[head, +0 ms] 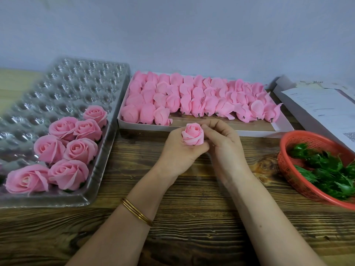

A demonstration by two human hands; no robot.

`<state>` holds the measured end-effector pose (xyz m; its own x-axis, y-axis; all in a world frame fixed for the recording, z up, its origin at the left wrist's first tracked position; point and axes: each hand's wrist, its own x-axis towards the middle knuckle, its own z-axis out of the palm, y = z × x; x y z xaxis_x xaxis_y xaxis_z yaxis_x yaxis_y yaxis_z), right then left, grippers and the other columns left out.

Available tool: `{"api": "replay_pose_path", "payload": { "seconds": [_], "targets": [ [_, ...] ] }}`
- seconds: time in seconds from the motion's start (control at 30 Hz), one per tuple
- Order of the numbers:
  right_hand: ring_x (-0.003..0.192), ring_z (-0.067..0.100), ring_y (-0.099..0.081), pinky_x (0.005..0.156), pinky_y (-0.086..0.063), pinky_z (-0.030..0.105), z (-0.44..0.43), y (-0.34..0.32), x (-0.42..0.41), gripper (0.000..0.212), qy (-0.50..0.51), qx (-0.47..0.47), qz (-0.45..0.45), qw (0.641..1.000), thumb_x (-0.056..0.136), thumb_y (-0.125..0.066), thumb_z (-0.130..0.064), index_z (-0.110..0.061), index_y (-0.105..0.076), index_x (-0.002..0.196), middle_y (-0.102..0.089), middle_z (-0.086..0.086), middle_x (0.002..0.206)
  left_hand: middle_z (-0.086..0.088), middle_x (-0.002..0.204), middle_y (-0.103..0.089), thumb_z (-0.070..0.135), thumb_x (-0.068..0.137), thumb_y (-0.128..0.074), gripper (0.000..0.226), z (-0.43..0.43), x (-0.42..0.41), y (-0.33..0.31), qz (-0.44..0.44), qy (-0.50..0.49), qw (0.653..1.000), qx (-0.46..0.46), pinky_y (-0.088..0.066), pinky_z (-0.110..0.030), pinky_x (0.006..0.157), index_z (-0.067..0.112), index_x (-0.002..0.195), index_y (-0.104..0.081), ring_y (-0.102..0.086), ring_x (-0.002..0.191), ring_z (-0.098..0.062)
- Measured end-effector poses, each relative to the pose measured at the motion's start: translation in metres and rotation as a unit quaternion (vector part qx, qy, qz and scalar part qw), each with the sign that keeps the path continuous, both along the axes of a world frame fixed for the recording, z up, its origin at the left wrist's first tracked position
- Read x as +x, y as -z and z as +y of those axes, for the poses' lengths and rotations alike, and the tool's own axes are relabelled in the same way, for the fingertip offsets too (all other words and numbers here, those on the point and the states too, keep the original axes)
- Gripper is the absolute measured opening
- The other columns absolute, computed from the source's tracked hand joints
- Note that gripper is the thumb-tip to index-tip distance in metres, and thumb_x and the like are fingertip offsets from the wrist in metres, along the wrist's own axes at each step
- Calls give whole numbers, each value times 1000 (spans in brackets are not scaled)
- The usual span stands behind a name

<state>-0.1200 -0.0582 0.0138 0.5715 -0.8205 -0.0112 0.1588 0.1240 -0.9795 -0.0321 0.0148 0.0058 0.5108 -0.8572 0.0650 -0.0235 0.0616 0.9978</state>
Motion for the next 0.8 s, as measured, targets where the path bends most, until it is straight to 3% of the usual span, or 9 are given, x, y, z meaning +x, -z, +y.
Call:
{"api": "replay_pose_path", "payload": {
  "seconds": [0.1, 0.2, 0.33, 0.5, 0.67, 0.8],
  "targets": [
    [91, 27, -64, 91, -51, 49, 1, -2, -1, 8, 30, -40, -27, 998, 84, -64, -16, -17, -72, 86, -68, 16, 93, -8, 99, -74, 2, 84, -72, 23, 0, 2, 1, -12, 9, 1000, 12, -57, -25, 82, 9, 106, -72, -69, 95, -19],
    [86, 18, -64, 83, -52, 33, 3, -4, -1, 11, 40, -94, -52, 993, 81, -67, -17, -25, -75, 79, -71, 3, 85, -11, 101, -74, 3, 86, -71, 21, -1, 1, 1, -7, 5, 1000, 11, -56, -32, 86, 7, 107, -71, -69, 98, -24],
    [81, 7, -66, 77, -51, 21, 9, -4, 0, 13, 28, -133, -56, 989, 79, -71, -15, -26, -77, 77, -73, -6, 79, -2, 95, -76, 11, 87, -74, 16, -2, 1, 3, -25, 5, 1000, 13, -58, -28, 81, 12, 103, -73, -71, 91, -14],
    [91, 17, -67, 88, -51, 34, 11, -5, 0, 9, 35, -151, -47, 987, 77, -74, -16, -22, -77, 84, -74, 5, 90, 0, 97, -76, 13, 87, -74, 17, -3, 3, 6, -19, 8, 1000, 9, -57, -23, 81, 12, 104, -73, -71, 93, -11],
    [99, 20, -68, 95, -52, 38, 14, -6, 1, 13, 34, -162, -48, 985, 76, -76, -19, -28, -79, 84, -74, 6, 97, 2, 95, -76, 13, 88, -72, 14, -3, 3, 6, -30, 7, 999, 16, -56, -22, 78, 14, 102, -74, -71, 91, -9],
    [102, 24, -68, 97, -52, 44, 17, -4, 2, 15, 32, -179, -20, 983, 78, -77, -17, -23, -77, 91, -73, 10, 101, -8, 92, -76, 6, 89, -67, 11, -5, 4, 9, -38, -25, 999, 16, -59, -46, 84, 4, 97, -73, -72, 91, -23]
  ]
}}
